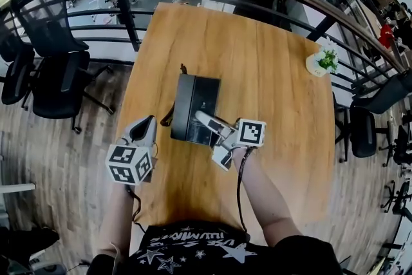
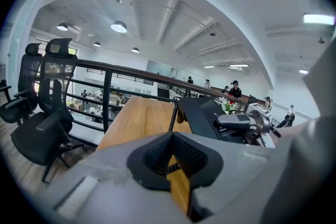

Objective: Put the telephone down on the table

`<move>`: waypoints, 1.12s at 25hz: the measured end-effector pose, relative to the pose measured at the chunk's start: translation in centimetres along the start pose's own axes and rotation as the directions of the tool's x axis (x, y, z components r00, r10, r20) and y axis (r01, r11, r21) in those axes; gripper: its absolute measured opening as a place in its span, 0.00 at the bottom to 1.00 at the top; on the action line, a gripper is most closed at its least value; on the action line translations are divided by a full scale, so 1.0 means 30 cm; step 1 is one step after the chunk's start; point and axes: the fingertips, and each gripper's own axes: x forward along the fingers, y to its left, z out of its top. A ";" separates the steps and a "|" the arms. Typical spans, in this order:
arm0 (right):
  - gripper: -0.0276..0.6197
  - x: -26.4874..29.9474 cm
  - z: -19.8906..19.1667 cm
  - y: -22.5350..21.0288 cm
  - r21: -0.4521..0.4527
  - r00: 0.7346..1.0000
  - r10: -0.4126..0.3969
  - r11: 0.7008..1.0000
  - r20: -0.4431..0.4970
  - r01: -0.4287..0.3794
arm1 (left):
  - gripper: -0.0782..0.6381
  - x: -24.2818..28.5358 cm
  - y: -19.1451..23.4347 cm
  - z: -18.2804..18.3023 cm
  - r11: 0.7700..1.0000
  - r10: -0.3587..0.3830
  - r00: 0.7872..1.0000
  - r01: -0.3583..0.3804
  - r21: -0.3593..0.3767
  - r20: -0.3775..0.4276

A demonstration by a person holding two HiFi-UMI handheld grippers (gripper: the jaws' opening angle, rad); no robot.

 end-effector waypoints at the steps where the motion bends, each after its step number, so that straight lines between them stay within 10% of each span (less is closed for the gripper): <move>1: 0.29 0.017 0.009 -0.015 0.003 1.000 -0.001 1.000 -0.002 0.001 | 0.11 0.014 0.008 0.000 1.000 -0.002 1.000 0.002 -0.004 -0.004; 28: 0.29 0.141 0.067 -0.291 0.047 0.998 -0.058 0.997 -0.030 0.060 | 0.11 0.152 0.065 -0.117 0.998 -0.005 0.997 0.000 -0.066 -0.072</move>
